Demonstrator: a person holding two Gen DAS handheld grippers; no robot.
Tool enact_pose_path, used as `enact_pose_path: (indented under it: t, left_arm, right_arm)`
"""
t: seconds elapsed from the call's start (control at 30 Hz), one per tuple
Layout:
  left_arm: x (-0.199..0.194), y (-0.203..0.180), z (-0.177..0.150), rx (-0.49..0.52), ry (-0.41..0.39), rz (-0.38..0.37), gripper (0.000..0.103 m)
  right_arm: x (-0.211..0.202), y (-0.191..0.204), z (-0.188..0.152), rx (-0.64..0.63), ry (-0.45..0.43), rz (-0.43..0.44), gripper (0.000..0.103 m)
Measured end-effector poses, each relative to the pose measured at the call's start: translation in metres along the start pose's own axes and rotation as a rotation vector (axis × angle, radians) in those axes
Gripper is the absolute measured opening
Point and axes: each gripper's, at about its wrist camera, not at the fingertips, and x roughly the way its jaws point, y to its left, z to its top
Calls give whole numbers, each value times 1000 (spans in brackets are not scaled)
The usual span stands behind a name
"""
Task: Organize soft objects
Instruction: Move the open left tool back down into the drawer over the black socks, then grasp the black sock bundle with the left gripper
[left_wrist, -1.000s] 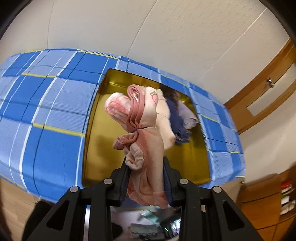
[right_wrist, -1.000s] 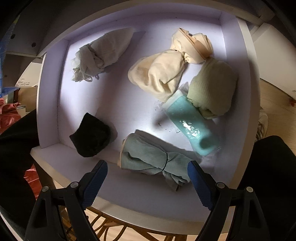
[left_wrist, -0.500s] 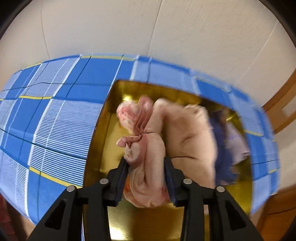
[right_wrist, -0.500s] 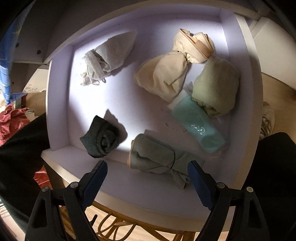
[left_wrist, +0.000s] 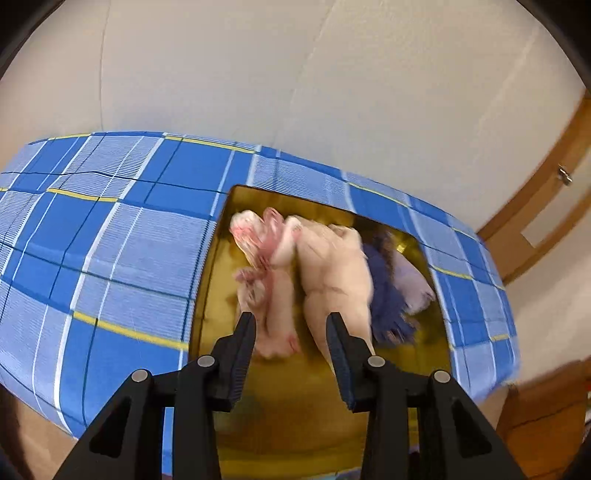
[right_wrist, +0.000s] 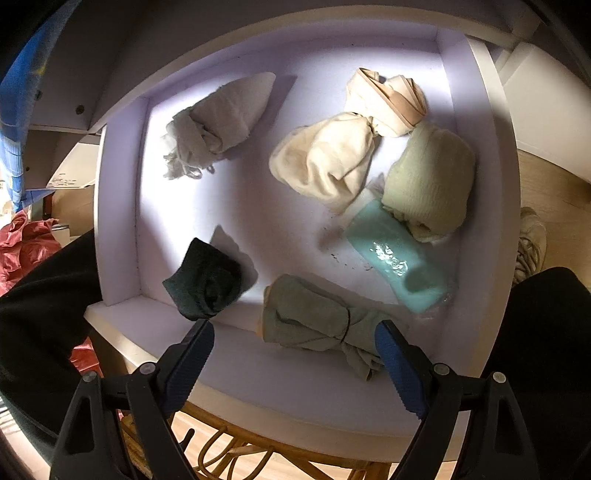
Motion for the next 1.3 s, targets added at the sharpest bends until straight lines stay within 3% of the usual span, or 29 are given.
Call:
enact_pose_path:
  t: [0.4, 0.57, 0.73, 0.83, 0.93, 1.0, 1.3]
  left_arm:
    - [-42, -21, -82, 114, 18, -140, 39]
    - [-44, -32, -118, 196, 76, -172, 39]
    - [-12, -34, -169, 274, 229, -155, 39]
    - [20, -21, -202, 240, 357, -135, 39]
    - [54, -4, -233, 208, 470, -70, 51]
    - [74, 10, -253, 189, 531, -36, 65]
    - [135, 40, -310, 199, 764, 66, 66]
  right_arm:
    - [6, -12, -2, 16, 9, -51, 90]
    - [10, -11, -3, 11, 21, -66, 90]
    - [13, -11, -3, 13, 21, -80, 90]
    - [13, -13, -4, 18, 20, -87, 91]
    - [13, -14, -4, 19, 21, -91, 91]
    - [13, -14, -4, 20, 21, -92, 91]
    - [13, -15, -4, 29, 17, -108, 92]
